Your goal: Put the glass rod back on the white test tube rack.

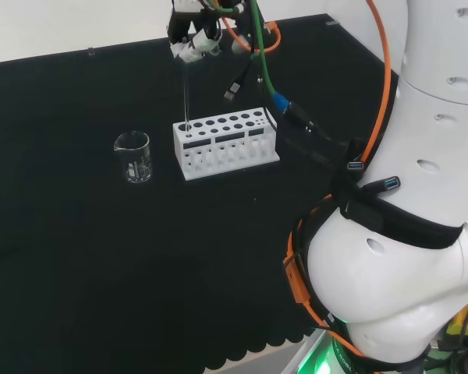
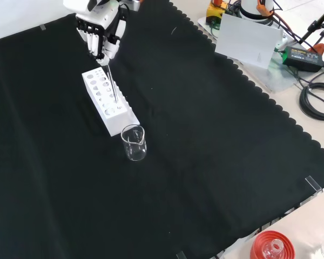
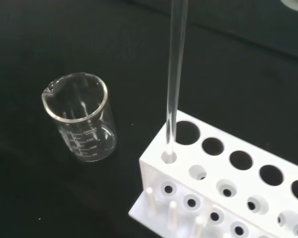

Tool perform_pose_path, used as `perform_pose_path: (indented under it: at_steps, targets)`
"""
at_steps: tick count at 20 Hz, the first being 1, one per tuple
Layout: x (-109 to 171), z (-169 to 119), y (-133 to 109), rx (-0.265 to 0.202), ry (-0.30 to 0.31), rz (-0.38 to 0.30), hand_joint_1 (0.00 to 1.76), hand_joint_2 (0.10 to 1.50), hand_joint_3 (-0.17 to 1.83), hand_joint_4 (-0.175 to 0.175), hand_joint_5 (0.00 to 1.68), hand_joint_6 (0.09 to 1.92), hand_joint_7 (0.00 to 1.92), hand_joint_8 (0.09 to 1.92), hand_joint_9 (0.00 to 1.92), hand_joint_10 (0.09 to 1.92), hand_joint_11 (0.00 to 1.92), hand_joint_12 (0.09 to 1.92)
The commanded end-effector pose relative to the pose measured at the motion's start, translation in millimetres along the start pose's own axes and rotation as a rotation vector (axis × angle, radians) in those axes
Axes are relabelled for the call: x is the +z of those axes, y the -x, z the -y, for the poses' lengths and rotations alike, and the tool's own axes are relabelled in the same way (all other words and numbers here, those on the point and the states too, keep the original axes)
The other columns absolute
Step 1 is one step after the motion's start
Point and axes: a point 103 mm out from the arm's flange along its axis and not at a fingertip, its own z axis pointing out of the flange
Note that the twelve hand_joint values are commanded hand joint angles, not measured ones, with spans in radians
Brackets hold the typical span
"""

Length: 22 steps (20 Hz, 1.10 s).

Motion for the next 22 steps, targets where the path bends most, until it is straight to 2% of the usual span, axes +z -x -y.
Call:
perform_pose_path:
  at_steps: [1, 10, 16, 22]
  targets:
    - [12.3, -14.7, -6.3, -0.015, -0.006, -0.017, 1.29, 1.13, -0.17, -0.175, 1.1, 0.82, 1.15, 0.83, 1.67, 0.55, 1.59, 0.71]
    - [29.0, -15.0, 5.2, 0.004, -0.016, -0.029, 1.29, 1.13, -0.17, -0.175, 1.1, 0.81, 1.15, 0.83, 1.67, 0.55, 1.59, 0.7]
    - [35.4, -26.0, 2.5, -0.021, -0.025, -0.011, 1.29, 1.13, -0.17, -0.175, 1.1, 0.81, 1.15, 0.83, 1.67, 0.55, 1.59, 0.7]
    - [37.9, -28.8, 2.0, -0.025, -0.032, -0.009, 1.29, 1.13, -0.17, -0.175, 1.1, 0.81, 1.15, 0.83, 1.67, 0.55, 1.59, 0.7]
